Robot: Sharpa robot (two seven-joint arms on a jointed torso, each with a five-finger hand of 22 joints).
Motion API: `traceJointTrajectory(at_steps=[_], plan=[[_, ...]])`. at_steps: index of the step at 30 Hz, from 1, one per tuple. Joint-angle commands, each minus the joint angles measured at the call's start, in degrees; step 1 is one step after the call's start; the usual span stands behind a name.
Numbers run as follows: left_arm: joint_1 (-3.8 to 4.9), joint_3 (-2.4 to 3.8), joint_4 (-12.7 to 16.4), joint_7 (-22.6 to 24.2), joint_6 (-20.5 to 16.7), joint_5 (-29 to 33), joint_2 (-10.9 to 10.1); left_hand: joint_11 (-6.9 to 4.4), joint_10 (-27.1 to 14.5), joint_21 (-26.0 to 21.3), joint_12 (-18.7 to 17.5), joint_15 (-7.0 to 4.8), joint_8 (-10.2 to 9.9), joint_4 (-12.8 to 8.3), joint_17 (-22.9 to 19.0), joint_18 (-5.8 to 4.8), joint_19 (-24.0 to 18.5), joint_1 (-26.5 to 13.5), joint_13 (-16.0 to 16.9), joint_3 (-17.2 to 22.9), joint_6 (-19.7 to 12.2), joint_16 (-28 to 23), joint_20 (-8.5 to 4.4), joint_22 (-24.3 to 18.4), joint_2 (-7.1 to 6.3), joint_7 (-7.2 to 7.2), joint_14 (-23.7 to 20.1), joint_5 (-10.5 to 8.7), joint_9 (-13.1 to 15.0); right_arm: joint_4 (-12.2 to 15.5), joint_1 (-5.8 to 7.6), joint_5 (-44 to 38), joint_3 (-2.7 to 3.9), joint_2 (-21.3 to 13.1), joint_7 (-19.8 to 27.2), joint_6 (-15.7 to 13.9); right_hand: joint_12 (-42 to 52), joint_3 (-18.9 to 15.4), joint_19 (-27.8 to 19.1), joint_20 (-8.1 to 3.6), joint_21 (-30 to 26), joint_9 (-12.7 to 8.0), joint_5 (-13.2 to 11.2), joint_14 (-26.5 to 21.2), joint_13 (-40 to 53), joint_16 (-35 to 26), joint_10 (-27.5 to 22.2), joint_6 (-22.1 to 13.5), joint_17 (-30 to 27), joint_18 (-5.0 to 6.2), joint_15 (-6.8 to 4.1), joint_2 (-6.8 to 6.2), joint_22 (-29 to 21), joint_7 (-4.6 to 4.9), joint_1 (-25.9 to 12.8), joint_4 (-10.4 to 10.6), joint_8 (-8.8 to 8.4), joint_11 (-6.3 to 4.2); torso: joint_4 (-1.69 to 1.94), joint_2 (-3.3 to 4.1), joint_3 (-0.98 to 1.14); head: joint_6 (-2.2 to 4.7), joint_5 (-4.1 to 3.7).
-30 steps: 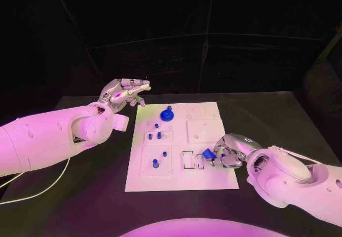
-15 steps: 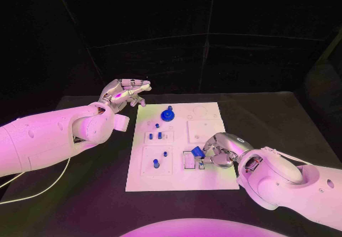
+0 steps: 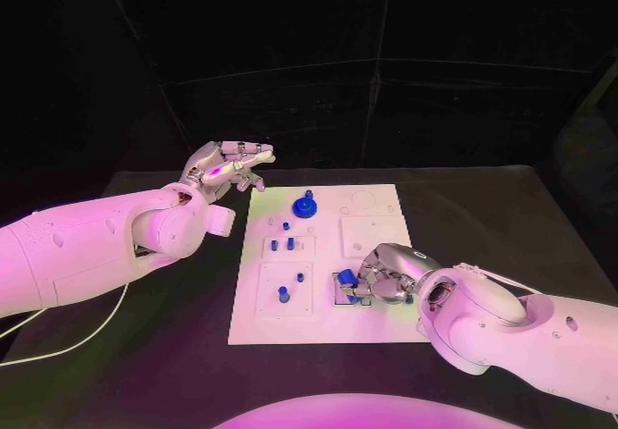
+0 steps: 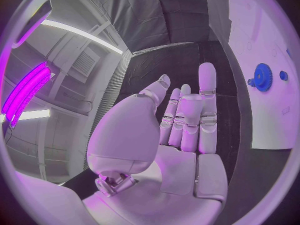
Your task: Assemble the parts on the task board
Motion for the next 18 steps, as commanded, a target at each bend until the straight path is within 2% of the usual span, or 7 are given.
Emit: traceJointTrajectory(at_steps=[1,3,6,11,15,17,18], plan=[[0.10,0.04,0.2,0.4,0.6,0.1,0.0,0.00,-0.2,-0.3,0.3,-0.02,0.3,0.0,0.0,0.80,0.1,0.3,-0.1,-0.3,-0.4,-0.1,0.31,-0.1,0.46,-0.13,-0.4,0.23,0.1,-0.4,0.10,0.4,0.03,0.4,-1.6,1.8,-0.4,-0.5,4.0,-0.51,0.3,1.2,-0.7,3.8,0.5,0.2,0.6,3.3,2.1,-1.00,-0.34,-0.28,12.4,-2.74,-1.1,0.0,0.28,-0.43,-0.03,-0.01,0.03,-0.15,0.07],[0.10,0.04,0.2,0.4,0.6,0.1,-0.1,0.00,-0.2,-0.3,0.3,-0.02,0.3,0.0,0.0,0.80,0.1,0.3,-0.1,-0.3,-0.4,-0.1,0.31,-0.1,0.46,-0.13,-0.4,0.23,0.1,-0.6,0.10,0.1,0.03,0.6,-1.8,1.8,-0.5,-0.8,4.0,-0.57,0.3,1.4,-1.4,3.8,0.6,0.2,0.7,3.3,2.1,-1.01,-0.39,-0.29,12.4,-2.80,-1.2,0.0,0.30,-0.48,-0.02,-0.02,0.03,-0.19,0.10],[0.10,0.04,0.2,0.4,0.6,0.1,-0.1,0.00,-0.2,-0.3,0.3,-0.02,0.3,0.0,0.0,0.80,0.1,0.3,-0.1,-0.3,-0.4,-0.1,0.31,-0.1,0.46,-0.13,-0.4,0.23,0.1,-1.0,0.11,-0.2,0.03,0.9,-2.0,1.6,-0.7,-1.7,4.0,-0.65,0.3,1.9,-6.1,3.8,0.6,0.2,0.7,3.4,2.1,-1.01,-0.44,-0.18,12.4,-2.83,-2.0,0.0,0.34,-0.52,-0.04,-0.08,0.02,-0.20,0.13],[0.11,0.04,0.3,0.4,0.6,0.1,-0.1,0.00,-0.2,-0.3,0.3,-0.02,0.3,0.0,0.0,0.80,0.1,0.3,-0.1,-0.3,-0.4,-0.1,0.31,-0.1,0.46,-0.13,-0.4,0.23,0.1,-1.4,0.11,-0.7,0.03,1.2,-2.2,0.6,-1.5,-4.5,3.9,-0.63,0.2,2.8,-19.0,3.7,0.4,-0.1,0.6,3.0,1.8,-0.96,-0.38,-0.39,12.3,-2.73,-6.1,0.0,0.16,-0.34,-0.07,-0.04,0.05,-0.18,0.17],[0.11,0.04,0.3,0.4,0.6,0.1,-0.1,0.00,-0.2,-0.3,0.3,-0.02,0.3,0.0,0.0,0.80,0.1,0.3,-0.1,-0.3,-0.4,-0.1,0.31,-0.1,0.46,-0.13,-0.4,0.23,0.1,-1.5,0.11,-0.8,0.03,1.4,-2.1,-0.4,-2.8,-5.3,3.6,-0.58,-0.1,3.1,-19.4,3.5,-0.2,-0.5,0.1,2.3,1.2,-0.85,-0.24,-3.54,11.9,-2.45,-9.8,0.3,-0.26,-0.24,-0.08,-0.05,0.04,-0.18,0.15],[0.11,0.04,0.3,0.4,0.6,0.1,-0.2,0.00,-0.2,-0.3,0.3,-0.02,0.3,0.0,0.0,0.80,0.1,0.3,-0.1,-0.3,-0.4,-0.1,0.31,-0.1,0.46,-0.13,-0.4,0.23,0.1,-1.5,0.11,-0.9,0.03,1.4,-2.0,-0.7,-3.3,-3.4,3.5,-0.51,-0.1,3.3,-19.4,3.5,-0.5,-0.6,-0.2,2.0,1.1,-0.83,-0.17,-5.97,11.8,-2.35,-11.6,0.3,-0.48,-0.09,-0.09,-0.06,0.03,-0.16,0.15],[0.11,0.04,0.3,0.4,0.6,0.1,-0.2,0.00,-0.2,-0.3,0.3,-0.02,0.3,0.0,0.0,0.80,0.1,0.3,-0.1,-0.3,-0.4,-0.1,0.31,-0.1,0.46,-0.13,-0.4,0.23,0.1,-1.5,0.11,-0.9,0.03,1.4,-2.0,-0.8,-3.5,-2.3,3.5,-0.48,-0.1,3.4,-19.4,3.5,-0.5,-0.6,-0.2,1.9,1.1,-0.83,-0.12,-6.48,11.8,-2.30,-11.9,0.3,-0.52,-0.12,-0.09,-0.06,0.03,-0.16,0.15]])
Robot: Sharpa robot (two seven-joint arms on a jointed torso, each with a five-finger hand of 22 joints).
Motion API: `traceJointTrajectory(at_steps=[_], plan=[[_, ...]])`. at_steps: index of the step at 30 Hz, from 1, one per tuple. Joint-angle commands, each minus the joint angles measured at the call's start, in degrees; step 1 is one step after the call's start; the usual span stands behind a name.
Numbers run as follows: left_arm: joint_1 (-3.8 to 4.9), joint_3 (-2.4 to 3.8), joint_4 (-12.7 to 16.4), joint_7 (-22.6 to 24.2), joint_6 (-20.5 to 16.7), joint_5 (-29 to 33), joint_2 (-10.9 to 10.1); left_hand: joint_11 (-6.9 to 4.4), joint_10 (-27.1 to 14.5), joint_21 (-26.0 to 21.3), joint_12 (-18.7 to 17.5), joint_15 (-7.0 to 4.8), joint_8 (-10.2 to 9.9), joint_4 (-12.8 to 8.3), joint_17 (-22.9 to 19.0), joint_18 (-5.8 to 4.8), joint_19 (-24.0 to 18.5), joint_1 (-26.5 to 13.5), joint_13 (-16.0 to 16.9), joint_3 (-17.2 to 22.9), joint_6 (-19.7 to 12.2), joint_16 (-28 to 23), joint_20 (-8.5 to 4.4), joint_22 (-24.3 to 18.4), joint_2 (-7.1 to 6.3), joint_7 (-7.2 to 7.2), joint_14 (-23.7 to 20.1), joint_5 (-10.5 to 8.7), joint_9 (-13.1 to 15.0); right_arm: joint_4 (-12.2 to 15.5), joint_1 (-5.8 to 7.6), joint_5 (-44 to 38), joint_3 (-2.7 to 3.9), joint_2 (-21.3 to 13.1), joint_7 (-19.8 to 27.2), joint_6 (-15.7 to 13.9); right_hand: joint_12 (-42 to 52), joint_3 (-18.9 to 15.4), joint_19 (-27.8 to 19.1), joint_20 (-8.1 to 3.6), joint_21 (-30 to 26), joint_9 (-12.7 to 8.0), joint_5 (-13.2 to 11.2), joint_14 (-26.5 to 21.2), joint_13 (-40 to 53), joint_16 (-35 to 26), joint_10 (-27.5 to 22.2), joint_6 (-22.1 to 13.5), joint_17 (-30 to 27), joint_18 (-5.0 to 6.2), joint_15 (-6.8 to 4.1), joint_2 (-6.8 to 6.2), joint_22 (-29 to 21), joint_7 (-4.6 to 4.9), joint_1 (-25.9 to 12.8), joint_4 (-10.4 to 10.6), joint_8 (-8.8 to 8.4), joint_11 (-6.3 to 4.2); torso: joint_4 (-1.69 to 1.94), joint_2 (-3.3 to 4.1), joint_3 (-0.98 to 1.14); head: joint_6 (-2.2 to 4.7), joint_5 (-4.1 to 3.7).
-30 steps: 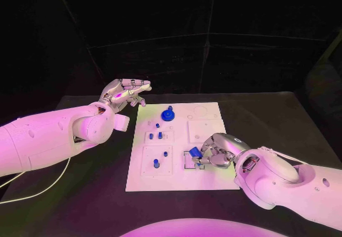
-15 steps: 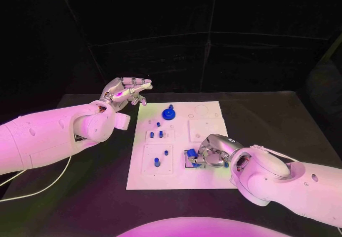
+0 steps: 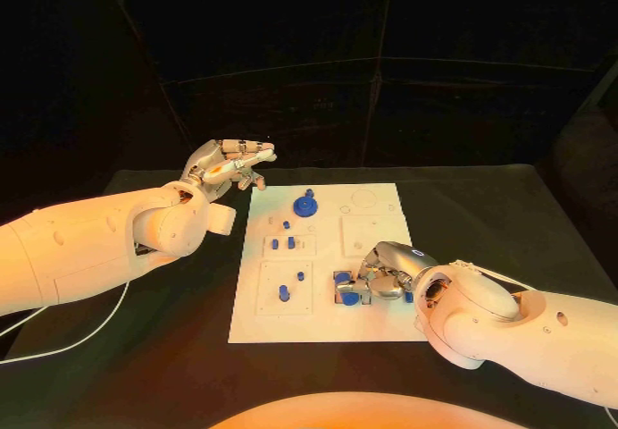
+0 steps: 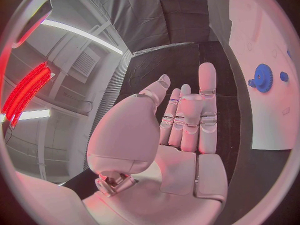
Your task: Assemble the parts on the task board
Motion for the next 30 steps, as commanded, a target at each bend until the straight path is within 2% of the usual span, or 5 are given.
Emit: traceJointTrajectory(at_steps=[1,5,13,20,30], plan=[[0.10,0.04,0.1,0.4,0.6,0.1,-0.1,0.00,-0.2,-0.3,0.3,-0.02,0.3,0.0,0.0,0.79,0.1,0.3,-0.1,-0.3,-0.4,-0.1,0.31,-0.1,0.45,-0.13,-0.4,0.23,0.1,0.1,0.07,-0.7,0.01,0.1,-0.2,-1.4,-0.7,3.8,3.5,-0.06,-0.2,0.4,-0.2,3.7,-0.1,-0.3,-0.4,-0.5,1.1,-0.83,0.34,-2.76,11.8,0.10,-2.2,0.0,-0.36,0.07,-0.03,-0.01,-0.01,0.04,-0.03],[0.10,0.04,0.2,0.4,0.6,0.1,-0.1,0.00,-0.2,-0.3,0.3,-0.02,0.3,0.0,0.0,0.79,0.1,0.3,-0.1,-0.3,-0.4,-0.1,0.31,-0.1,0.45,-0.13,-0.4,0.23,0.1,0.2,0.07,-0.8,0.01,0.0,-0.1,-1.6,-0.9,5.3,3.5,-0.02,-0.2,0.6,-0.2,3.7,-0.2,-0.3,-0.4,-0.5,1.1,-0.82,0.35,-3.69,11.8,0.10,-1.9,0.0,-0.46,0.13,-0.02,0.00,0.02,0.07,-0.06],[0.10,0.04,0.1,0.4,0.6,0.1,-0.1,0.00,-0.2,-0.3,0.3,-0.02,0.3,0.0,0.0,0.79,0.1,0.3,-0.1,-0.3,-0.4,-0.1,0.31,-0.1,0.45,-0.13,-0.4,0.23,0.1,1.1,0.06,-0.9,0.02,-0.4,0.8,-1.2,-1.1,7.8,3.5,0.15,-0.2,1.3,0.3,3.8,0.1,-0.3,-0.3,-0.6,1.2,-0.83,0.48,-2.60,11.8,0.19,5.4,-1.1,-0.71,0.24,-0.04,-0.03,0.05,0.01,-0.05],[0.09,0.04,0.1,0.4,0.7,0.1,-0.1,-0.01,-0.3,-0.4,0.4,-0.04,0.4,-0.1,0.0,0.80,0.2,0.5,-0.1,-0.3,-0.4,-0.1,0.29,-0.2,0.53,-0.13,-0.4,0.22,0.1,1.2,0.06,-2.5,0.02,-0.3,0.4,-0.7,-0.9,9.0,3.6,0.12,-0.1,1.9,2.6,3.9,0.6,-0.2,-0.1,-0.2,1.5,-0.87,0.40,-1.94,12.0,0.11,13.8,-5.4,-0.56,0.13,0.00,-0.01,0.03,0.04,-0.13],[0.09,0.04,0.0,0.3,0.7,0.1,-0.1,-0.01,-0.3,-0.4,0.4,-0.04,0.4,-0.1,0.0,0.80,0.2,0.5,-0.1,-0.3,-0.4,-0.1,0.29,-0.2,0.53,-0.13,-0.4,0.22,0.1,1.1,0.06,-3.0,0.02,-0.3,0.3,-0.1,-0.7,8.7,3.7,0.05,-0.1,2.3,2.9,3.9,0.9,-0.2,0.0,-0.1,1.6,-0.88,0.31,-1.21,12.1,0.02,15.1,-6.4,-0.45,0.03,-0.02,0.01,0.03,-0.03,0.09]])
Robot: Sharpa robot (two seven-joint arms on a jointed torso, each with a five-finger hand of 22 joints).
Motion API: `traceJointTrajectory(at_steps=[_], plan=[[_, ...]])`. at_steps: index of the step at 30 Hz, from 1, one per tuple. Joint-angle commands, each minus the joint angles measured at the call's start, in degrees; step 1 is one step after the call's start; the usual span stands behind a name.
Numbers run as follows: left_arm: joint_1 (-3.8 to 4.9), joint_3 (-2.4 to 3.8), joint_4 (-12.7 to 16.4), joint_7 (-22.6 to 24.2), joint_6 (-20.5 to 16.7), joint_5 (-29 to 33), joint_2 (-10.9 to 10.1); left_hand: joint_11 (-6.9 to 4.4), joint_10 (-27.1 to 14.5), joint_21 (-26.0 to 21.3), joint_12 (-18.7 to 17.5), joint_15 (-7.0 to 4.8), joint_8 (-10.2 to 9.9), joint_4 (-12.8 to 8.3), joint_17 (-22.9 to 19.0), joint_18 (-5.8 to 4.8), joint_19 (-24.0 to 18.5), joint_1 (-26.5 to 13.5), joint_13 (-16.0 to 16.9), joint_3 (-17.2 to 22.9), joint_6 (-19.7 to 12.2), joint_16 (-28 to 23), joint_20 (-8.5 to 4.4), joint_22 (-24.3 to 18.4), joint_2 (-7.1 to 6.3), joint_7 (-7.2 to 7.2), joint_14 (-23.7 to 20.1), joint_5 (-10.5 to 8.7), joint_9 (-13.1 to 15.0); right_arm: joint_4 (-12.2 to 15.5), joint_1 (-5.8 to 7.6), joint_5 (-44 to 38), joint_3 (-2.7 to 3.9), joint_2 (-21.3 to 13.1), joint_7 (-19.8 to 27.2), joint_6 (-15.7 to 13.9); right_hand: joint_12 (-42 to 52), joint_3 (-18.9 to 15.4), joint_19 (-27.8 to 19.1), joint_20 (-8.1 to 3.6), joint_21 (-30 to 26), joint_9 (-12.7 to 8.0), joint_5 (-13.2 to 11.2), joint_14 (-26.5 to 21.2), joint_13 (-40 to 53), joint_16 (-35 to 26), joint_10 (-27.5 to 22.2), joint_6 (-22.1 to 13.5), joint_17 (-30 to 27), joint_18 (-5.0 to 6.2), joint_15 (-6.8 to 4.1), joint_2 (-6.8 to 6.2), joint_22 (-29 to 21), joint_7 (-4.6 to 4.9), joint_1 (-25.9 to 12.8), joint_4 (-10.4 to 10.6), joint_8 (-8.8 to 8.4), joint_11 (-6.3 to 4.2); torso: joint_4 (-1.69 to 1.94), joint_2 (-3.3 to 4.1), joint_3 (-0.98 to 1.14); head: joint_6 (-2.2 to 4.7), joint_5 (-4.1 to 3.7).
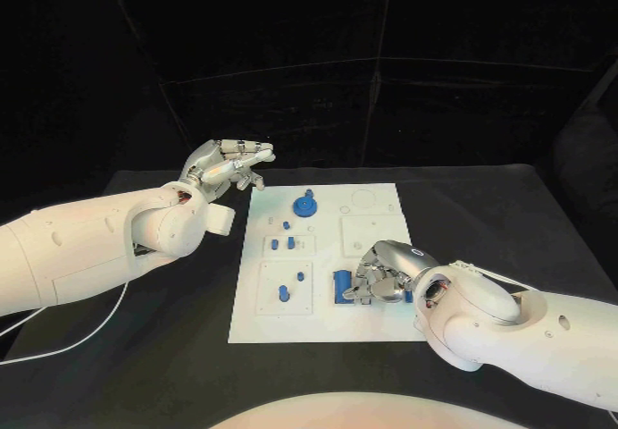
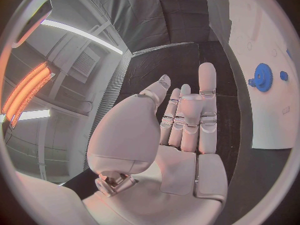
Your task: Assemble the parts on the task board
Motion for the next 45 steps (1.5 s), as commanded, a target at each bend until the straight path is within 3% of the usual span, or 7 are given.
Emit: traceJointTrajectory(at_steps=[1,7,13,19,24,33,45], plan=[[0.09,0.04,0.1,0.3,0.6,0.1,0.0,-0.01,-0.3,-0.4,0.2,-0.04,0.4,-0.1,0.0,0.81,0.2,0.2,-0.1,-0.3,-0.4,-0.1,0.29,-0.1,0.24,-0.13,-0.4,0.22,0.1,0.3,0.06,-0.7,0.02,-0.1,0.4,0.5,-0.2,-0.5,3.6,0.04,-0.1,0.1,0.2,3.7,0.4,-0.2,0.1,0.1,1.6,-0.87,0.18,-0.29,12.0,-0.13,0.5,-0.2,0.02,-0.03,-0.06,0.02,-0.01,-0.04,0.22],[0.09,0.04,0.0,0.3,0.7,0.1,0.0,-0.01,-0.3,-0.4,0.2,-0.04,0.4,-0.1,0.0,0.81,0.2,0.2,-0.1,-0.3,-0.4,-0.1,0.29,-0.1,0.24,-0.13,-0.4,0.22,0.1,1.3,0.06,0.2,0.02,-1.6,2.5,-2.4,-1.4,-1.8,3.0,0.25,-0.6,0.0,0.2,3.6,-0.2,-0.7,-0.5,-1.5,0.8,-0.65,0.53,-0.52,11.2,0.49,-0.7,0.4,-0.85,0.47,-0.08,0.00,0.00,0.07,0.02],[0.09,0.04,0.0,0.3,0.7,0.1,0.0,-0.01,-0.3,-0.4,0.2,-0.04,0.4,-0.1,0.0,0.81,0.2,0.2,-0.1,-0.3,-0.4,-0.1,0.29,-0.1,0.24,-0.13,-0.4,0.22,0.1,3.8,0.10,3.3,0.06,-6.8,6.9,-6.2,-2.5,-2.8,2.8,0.92,-0.8,-0.6,2.5,3.6,-0.7,-0.8,-1.2,-4.6,0.7,-0.59,1.33,0.50,11.0,1.67,-1.6,1.6,-3.09,1.46,-0.08,-0.09,-0.02,0.38,-0.54],[0.08,0.03,0.0,0.4,0.7,0.1,0.0,-0.01,-0.3,-0.4,0.2,-0.04,0.4,-0.1,0.0,0.81,0.2,0.2,-0.1,-0.3,-0.4,-0.1,0.29,-0.1,0.24,-0.13,-0.4,0.22,0.1,5.4,0.22,5.2,0.10,-14.0,8.0,-4.5,-3.7,-3.0,2.8,1.50,-0.8,-1.2,4.0,3.6,-1.3,-0.9,-1.8,-5.7,0.8,-0.57,1.87,1.72,11.0,2.36,-0.5,1.7,-4.90,2.06,-0.10,-0.04,-0.11,0.93,-1.53],[0.08,0.03,0.1,0.5,0.8,0.1,0.1,-0.01,-0.3,-0.4,0.2,-0.04,0.4,-0.1,0.0,0.81,0.2,0.2,-0.1,-0.3,-0.4,-0.1,0.29,-0.1,0.24,-0.13,-0.4,0.22,0.1,5.8,0.22,3.2,0.09,-16.9,6.9,-3.2,-4.2,-3.5,2.7,1.74,-0.9,-1.6,5.9,3.5,-1.6,-1.0,-2.0,-5.3,0.6,-0.55,2.04,2.21,11.0,2.49,0.1,1.7,-5.64,2.20,-0.20,-0.01,-0.01,1.18,-2.07],[0.08,0.02,0.1,0.5,0.9,0.1,0.3,0.00,-0.3,-0.4,0.2,-0.04,0.4,-0.1,-0.1,0.80,0.2,0.2,-0.1,-0.3,-0.5,-0.1,0.29,-0.1,0.26,-0.13,-0.4,0.22,0.1,4.5,0.14,-0.1,0.04,-17.3,4.2,-0.5,-4.5,-4.0,2.7,1.73,-1.0,-1.7,7.9,3.5,-1.7,-1.2,-2.0,-3.8,0.4,-0.53,1.92,2.78,10.9,2.21,0.6,1.9,-5.83,1.99,-0.02,-0.01,-0.02,1.18,-2.50],[0.08,0.02,0.1,0.5,1.0,0.1,0.2,0.00,-0.3,-0.4,0.2,-0.04,0.4,-0.1,-0.1,0.80,0.2,0.2,-0.1,-0.3,-0.5,-0.1,0.29,-0.1,0.26,-0.13,-0.4,0.22,0.1,2.1,0.03,-1.2,0.00,-14.6,2.7,2.1,-4.6,-4.3,2.7,1.66,-1.0,-1.7,8.5,3.4,-1.7,-1.3,-2.0,-3.2,0.4,-0.52,1.82,2.84,10.9,2.05,0.8,1.9,-5.88,1.85,0.03,0.01,0.01,1.14,-2.34]])
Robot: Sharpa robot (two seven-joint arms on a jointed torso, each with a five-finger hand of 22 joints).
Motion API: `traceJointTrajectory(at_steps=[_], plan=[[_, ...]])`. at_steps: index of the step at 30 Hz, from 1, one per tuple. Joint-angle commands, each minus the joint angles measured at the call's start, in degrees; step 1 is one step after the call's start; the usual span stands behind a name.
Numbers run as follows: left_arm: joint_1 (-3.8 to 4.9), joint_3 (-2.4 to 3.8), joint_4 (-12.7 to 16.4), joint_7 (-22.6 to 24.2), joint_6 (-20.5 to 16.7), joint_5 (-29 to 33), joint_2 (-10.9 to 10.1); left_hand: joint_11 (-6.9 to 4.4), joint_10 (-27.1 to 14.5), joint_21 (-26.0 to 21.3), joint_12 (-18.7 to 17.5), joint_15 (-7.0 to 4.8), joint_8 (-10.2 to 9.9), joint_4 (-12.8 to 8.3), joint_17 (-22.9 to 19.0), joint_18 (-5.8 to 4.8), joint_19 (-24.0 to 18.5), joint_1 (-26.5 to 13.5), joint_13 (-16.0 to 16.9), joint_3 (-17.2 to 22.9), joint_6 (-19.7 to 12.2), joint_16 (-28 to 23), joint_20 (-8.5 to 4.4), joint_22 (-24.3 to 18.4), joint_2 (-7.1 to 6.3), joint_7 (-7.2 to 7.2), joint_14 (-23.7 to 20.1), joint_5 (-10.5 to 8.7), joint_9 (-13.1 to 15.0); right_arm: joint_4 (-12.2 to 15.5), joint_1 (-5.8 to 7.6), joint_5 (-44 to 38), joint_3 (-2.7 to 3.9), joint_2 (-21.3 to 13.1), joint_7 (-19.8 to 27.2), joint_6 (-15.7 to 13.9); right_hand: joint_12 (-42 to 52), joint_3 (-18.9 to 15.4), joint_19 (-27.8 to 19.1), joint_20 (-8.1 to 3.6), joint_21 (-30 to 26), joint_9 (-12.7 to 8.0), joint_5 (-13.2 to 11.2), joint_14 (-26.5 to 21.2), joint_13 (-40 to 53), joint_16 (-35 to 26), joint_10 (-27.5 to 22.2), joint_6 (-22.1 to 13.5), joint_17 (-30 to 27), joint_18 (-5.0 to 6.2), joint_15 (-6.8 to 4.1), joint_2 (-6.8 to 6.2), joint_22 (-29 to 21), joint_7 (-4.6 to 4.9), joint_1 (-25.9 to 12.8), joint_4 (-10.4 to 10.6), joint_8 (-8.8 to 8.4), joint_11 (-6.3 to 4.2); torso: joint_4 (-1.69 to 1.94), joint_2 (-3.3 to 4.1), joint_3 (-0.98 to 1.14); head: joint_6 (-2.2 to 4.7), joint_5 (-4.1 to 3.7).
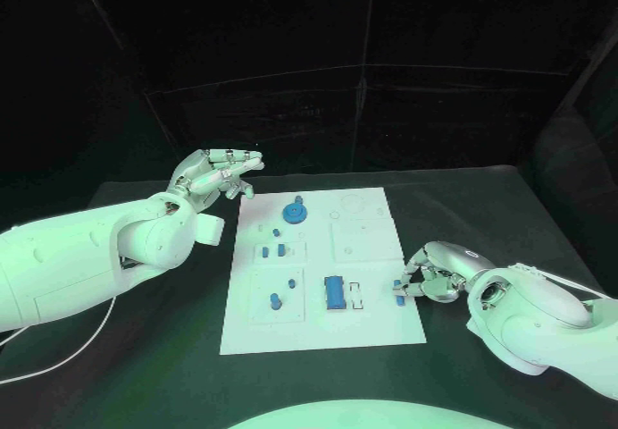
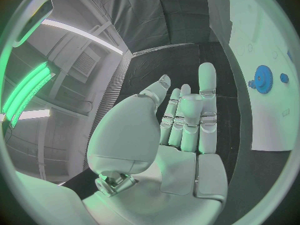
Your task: Assemble the parts on the task board
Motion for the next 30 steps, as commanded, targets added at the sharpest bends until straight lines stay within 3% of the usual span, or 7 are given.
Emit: traceJointTrajectory(at_steps=[1,15,23,30], plan=[[0.09,0.04,0.1,0.4,0.7,0.1,0.0,0.00,-0.3,-0.2,0.2,-0.04,0.4,-0.1,-0.1,0.81,0.2,0.2,-0.1,-0.3,-0.5,-0.1,0.29,-0.1,0.26,-0.13,-0.4,0.22,0.1,-0.6,0.01,-1.4,-0.01,0.6,-1.3,2.9,-0.3,-0.3,2.7,0.41,-0.3,0.0,0.4,3.3,0.0,-0.4,0.0,0.4,0.3,-0.52,0.16,0.55,10.9,-0.10,0.3,0.0,-0.35,-0.11,-0.02,0.01,0.01,0.00,0.09],[0.09,0.04,0.1,0.4,0.8,0.1,-0.1,0.00,-0.3,-0.2,0.2,-0.04,0.4,-0.1,-0.1,0.81,0.2,0.2,-0.1,-0.3,-0.5,-0.1,0.29,-0.1,0.26,-0.13,-0.4,0.22,0.1,-1.8,-0.06,-3.7,-0.03,2.0,-2.3,7.9,-0.4,-0.6,2.6,0.24,-0.3,0.0,0.3,3.2,0.0,-0.4,0.0,1.3,0.3,-0.51,-0.03,0.44,10.8,-0.36,1.6,-0.7,-0.43,-0.34,-0.04,0.01,0.01,-0.23,0.17],[0.09,0.04,0.2,0.4,0.8,0.1,-0.2,-0.01,-0.3,-0.2,0.3,-0.04,0.4,-0.1,0.0,0.80,0.2,0.2,-0.1,-0.3,-0.4,-0.1,0.29,-0.1,0.29,-0.14,-0.4,0.22,0.1,-2.3,-0.26,-6.8,-0.04,3.2,-2.5,10.3,-0.8,-0.4,2.5,0.04,-0.5,-0.1,0.4,3.2,-0.2,-0.6,-0.2,1.7,0.2,-0.45,-0.22,0.34,10.7,-0.50,4.8,-2.6,-0.87,-0.52,-0.01,0.01,-0.03,-0.19,0.21],[0.09,0.04,0.3,0.4,0.8,0.1,-0.3,-0.01,-0.3,-0.2,0.3,-0.04,0.4,-0.1,0.0,0.80,0.2,0.2,-0.1,-0.3,-0.4,-0.1,0.29,-0.1,0.29,-0.14,-0.4,0.22,0.1,-2.6,-0.56,-11.1,-0.04,4.1,-2.7,13.1,-1.5,0.3,2.3,-0.04,-0.7,-0.3,-1.1,3.1,-0.5,-0.9,-0.5,1.8,-0.1,-0.39,-0.24,0.61,10.4,-0.39,7.5,-4.4,-1.53,-0.50,-0.01,-0.01,-0.01,-0.21,0.22]])
